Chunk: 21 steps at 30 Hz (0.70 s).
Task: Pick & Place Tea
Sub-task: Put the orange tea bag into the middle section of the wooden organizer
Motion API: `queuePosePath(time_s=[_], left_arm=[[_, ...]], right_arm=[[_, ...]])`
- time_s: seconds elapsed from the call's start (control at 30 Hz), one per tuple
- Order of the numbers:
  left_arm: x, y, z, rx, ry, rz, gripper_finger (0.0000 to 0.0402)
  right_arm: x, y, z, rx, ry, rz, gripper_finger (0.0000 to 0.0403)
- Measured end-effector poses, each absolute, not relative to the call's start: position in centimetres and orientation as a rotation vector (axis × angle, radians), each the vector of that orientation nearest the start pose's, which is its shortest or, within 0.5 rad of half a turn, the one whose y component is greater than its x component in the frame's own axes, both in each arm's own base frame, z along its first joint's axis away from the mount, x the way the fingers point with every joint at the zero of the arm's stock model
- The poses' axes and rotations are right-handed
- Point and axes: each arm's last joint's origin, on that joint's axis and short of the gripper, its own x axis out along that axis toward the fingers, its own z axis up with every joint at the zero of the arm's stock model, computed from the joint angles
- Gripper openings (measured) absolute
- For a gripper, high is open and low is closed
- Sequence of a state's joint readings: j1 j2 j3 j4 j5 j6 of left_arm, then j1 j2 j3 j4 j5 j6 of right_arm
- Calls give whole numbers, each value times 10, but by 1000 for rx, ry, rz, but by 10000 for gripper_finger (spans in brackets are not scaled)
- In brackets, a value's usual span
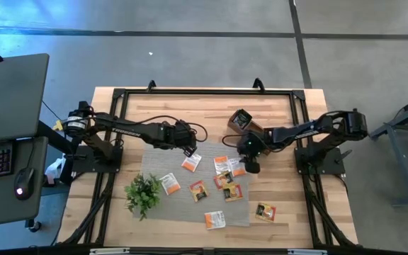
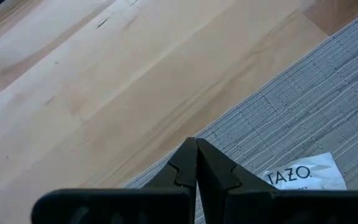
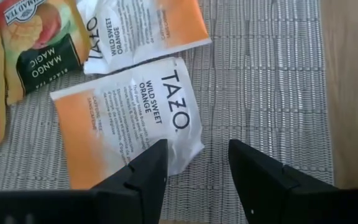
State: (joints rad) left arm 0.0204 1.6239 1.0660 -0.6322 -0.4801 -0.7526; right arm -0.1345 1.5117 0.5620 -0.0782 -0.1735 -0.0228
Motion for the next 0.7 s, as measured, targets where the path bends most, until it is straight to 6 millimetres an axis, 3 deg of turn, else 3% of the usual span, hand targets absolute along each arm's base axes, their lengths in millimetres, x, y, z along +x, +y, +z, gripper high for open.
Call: queuePosePath(time_s=[0.17, 0.43, 0.53, 0.7], left_arm=[[308, 20, 202, -379, 928, 841, 0], [308, 20, 202, -379, 929, 841, 0], [308, 20, 202, -379, 928, 841, 0], [308, 20, 202, -379, 928, 841, 0]], right_arm=[[243, -28, 118, 147, 996, 14, 132], [252, -29, 128, 178, 990, 24, 13], [260, -32, 142, 144, 1019, -7, 11], [264, -42, 177, -33, 1141, -291, 11]])
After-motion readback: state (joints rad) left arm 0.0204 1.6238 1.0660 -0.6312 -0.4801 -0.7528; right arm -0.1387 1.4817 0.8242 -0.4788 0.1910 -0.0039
